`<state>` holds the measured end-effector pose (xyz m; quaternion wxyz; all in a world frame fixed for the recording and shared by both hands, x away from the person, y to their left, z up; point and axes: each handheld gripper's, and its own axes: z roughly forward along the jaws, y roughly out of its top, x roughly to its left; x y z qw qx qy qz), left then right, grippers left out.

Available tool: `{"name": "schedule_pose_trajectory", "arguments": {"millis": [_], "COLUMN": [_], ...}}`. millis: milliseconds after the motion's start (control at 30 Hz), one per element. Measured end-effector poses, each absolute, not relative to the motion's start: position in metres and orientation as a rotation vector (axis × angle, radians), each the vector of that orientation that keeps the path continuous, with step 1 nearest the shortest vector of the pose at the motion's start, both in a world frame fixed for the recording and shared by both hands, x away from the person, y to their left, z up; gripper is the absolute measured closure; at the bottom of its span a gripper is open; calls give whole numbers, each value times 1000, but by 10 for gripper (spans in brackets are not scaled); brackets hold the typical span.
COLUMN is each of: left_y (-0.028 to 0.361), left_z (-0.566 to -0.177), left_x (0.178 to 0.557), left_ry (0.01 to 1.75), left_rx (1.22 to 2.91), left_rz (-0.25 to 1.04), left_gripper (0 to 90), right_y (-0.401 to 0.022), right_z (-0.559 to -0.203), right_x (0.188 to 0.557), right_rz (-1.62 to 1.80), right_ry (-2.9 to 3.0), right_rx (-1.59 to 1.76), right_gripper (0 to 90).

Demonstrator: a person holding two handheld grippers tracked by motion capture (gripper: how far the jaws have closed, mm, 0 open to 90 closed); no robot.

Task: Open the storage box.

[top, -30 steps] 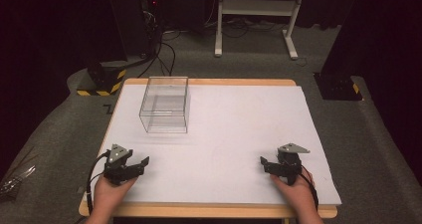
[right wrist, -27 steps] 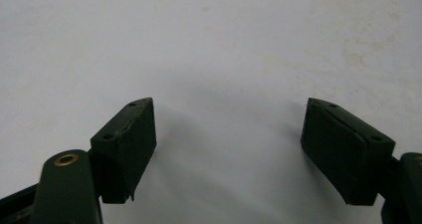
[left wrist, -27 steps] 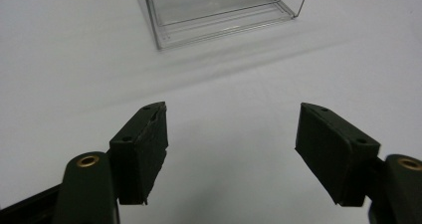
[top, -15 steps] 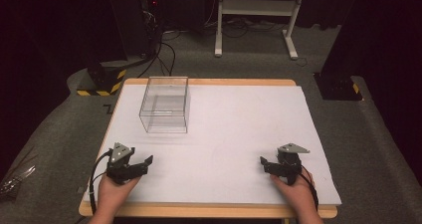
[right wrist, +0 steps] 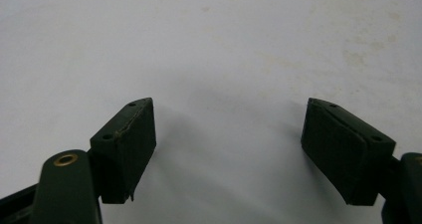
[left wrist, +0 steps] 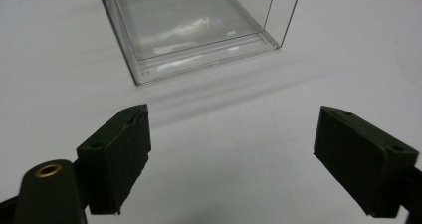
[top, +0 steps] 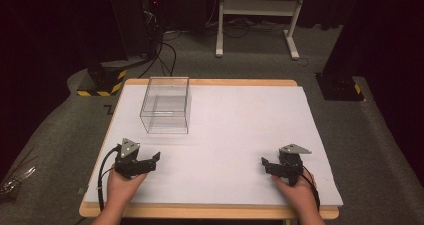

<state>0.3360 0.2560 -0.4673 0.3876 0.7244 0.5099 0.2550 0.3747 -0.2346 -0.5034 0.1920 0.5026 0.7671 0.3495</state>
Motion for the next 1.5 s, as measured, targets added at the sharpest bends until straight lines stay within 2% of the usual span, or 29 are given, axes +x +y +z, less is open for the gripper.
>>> {"name": "schedule_pose_trajectory", "arguments": {"millis": [933, 1500], "left_y": [223, 221], "left_z": [-446, -448], "left_x": [396, 425], "left_ry": [1312, 1385], "left_rx": [1822, 1781], "left_rz": [697, 705], "left_gripper": [146, 146], "right_y": [-235, -236], "right_z": [-503, -503], "right_x": [375, 375], "right_rz": [987, 992], "right_ry": [2157, 2159], "right_rx": [1409, 1411], "right_gripper": [213, 211]}}
